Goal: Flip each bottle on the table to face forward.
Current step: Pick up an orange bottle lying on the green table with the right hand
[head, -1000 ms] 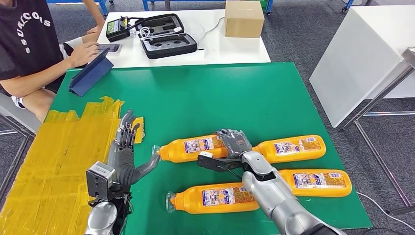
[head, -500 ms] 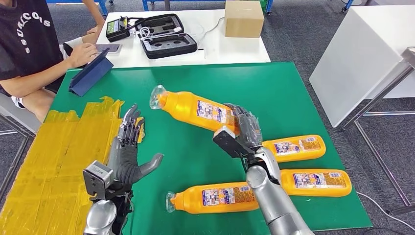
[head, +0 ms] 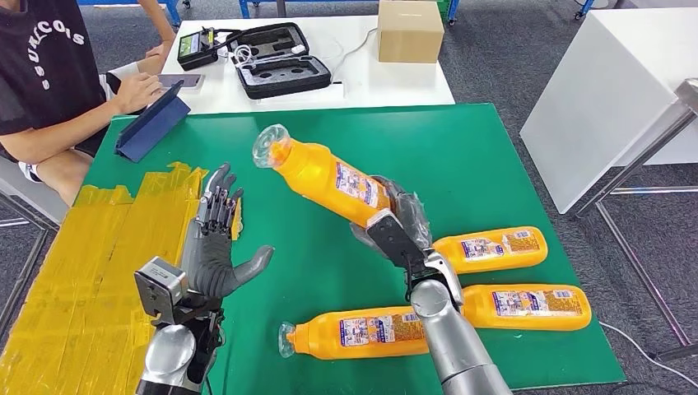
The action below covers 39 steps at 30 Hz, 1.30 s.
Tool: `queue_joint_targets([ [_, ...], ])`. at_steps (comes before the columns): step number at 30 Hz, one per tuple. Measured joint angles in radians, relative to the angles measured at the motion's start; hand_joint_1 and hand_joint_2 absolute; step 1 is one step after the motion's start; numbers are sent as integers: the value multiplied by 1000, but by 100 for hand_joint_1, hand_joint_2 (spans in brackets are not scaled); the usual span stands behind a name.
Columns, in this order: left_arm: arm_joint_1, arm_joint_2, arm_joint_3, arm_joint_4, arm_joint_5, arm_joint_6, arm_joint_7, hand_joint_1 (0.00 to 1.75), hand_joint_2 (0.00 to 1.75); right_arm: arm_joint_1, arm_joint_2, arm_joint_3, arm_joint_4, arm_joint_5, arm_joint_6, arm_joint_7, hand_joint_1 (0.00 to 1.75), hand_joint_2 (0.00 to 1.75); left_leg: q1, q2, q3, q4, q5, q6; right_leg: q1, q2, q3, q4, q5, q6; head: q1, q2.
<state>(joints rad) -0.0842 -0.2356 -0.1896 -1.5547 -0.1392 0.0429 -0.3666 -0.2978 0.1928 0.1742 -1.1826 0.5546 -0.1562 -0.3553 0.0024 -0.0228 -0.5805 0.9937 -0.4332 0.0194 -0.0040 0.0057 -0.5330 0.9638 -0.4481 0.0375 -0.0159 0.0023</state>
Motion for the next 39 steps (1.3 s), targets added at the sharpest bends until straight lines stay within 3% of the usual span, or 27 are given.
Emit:
queue_joint_targets([
  [4,-33,1,-5,22,14,-14,7,0,175,9,30,43,9,-49,110,-22,175,175,0,0,0,0,0,0,0,0,0,0,0,0,0,0],
  [9,-67,1,-8,54,28,-15,11,0,175,25,68,125,28,-65,163,-34,175,175,0,0,0,0,0,0,0,0,0,0,0,0,0,0],
  [23,-86,1,-6,90,51,-15,3,0,175,39,110,264,67,-40,149,-24,175,175,0,0,-1,0,0,0,0,0,-1,0,0,0,0,0],
  [34,-86,1,0,99,53,-15,3,2,175,35,111,282,83,-40,137,-19,175,175,0,0,-1,0,0,0,0,0,0,0,0,0,0,0],
  [38,-86,1,2,101,61,-15,0,175,175,35,110,286,87,-42,133,-18,175,175,0,0,-1,0,0,0,0,0,-1,0,0,0,0,0],
  [39,-85,1,3,101,69,-14,-2,175,175,34,110,288,88,-43,129,-18,175,175,0,0,-1,0,0,0,0,0,-1,0,0,0,0,0],
])
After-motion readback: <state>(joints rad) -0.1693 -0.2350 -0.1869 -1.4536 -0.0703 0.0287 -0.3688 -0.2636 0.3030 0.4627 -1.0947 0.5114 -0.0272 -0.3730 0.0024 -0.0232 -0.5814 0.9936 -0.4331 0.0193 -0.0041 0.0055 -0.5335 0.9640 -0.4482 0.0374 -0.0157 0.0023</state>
